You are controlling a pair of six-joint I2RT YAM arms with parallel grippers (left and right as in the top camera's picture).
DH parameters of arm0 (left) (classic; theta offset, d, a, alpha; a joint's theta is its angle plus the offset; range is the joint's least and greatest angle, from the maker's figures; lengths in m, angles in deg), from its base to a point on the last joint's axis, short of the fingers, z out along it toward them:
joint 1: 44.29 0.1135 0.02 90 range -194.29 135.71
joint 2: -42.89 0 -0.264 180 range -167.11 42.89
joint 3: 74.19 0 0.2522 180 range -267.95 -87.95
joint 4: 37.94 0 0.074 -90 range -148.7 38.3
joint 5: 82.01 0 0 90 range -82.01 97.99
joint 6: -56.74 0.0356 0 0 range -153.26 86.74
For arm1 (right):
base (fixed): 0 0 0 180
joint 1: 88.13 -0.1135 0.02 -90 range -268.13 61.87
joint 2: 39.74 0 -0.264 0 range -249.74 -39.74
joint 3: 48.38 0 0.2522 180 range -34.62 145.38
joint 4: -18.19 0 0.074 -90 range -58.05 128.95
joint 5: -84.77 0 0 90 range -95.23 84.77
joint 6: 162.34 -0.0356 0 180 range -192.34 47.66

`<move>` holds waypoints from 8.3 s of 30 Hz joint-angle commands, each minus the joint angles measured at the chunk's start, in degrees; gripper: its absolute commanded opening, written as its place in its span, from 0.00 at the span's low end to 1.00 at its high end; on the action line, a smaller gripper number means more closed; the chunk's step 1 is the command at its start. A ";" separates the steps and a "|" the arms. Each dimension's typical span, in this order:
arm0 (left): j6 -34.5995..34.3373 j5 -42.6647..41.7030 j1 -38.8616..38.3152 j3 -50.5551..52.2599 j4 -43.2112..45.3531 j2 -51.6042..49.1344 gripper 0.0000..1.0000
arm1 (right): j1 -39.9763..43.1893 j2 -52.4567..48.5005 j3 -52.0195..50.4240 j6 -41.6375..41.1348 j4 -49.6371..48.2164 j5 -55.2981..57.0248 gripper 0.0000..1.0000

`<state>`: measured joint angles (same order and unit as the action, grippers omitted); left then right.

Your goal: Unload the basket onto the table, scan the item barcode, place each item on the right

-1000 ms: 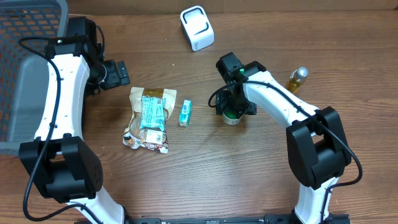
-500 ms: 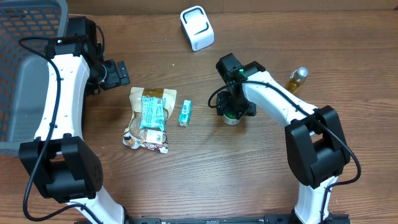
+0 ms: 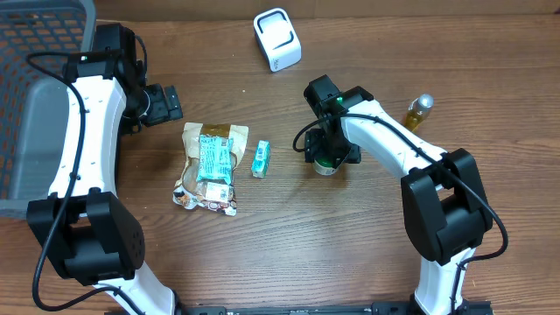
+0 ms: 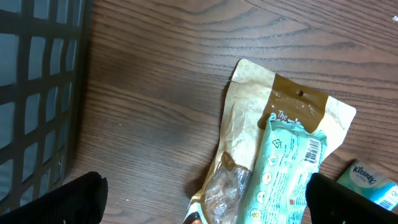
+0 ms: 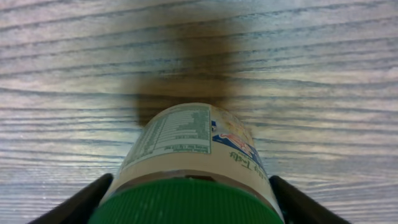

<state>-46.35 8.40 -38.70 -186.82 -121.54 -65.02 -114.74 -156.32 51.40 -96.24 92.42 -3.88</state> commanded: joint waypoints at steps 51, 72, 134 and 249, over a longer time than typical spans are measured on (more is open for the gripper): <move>0.87 -0.42 -0.37 0.26 0.09 0.35 0.99 | 2.27 -0.55 3.28 -0.22 21.09 -53.11 0.28; 0.87 -0.42 -0.39 0.26 0.09 0.35 1.00 | 2.60 -0.55 4.11 0.24 -4.61 -20.68 0.04; 0.87 -0.42 -0.37 0.26 0.09 0.35 1.00 | 2.19 -17.99 40.70 15.17 -39.10 -4.31 0.04; 0.87 -0.42 -0.42 0.26 0.09 0.35 0.99 | 4.00 -6.97 38.07 11.93 18.10 -23.85 1.00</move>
<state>-46.35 8.40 -38.70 -186.67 -121.39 -65.02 -109.52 -164.18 89.06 -84.30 110.61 -22.09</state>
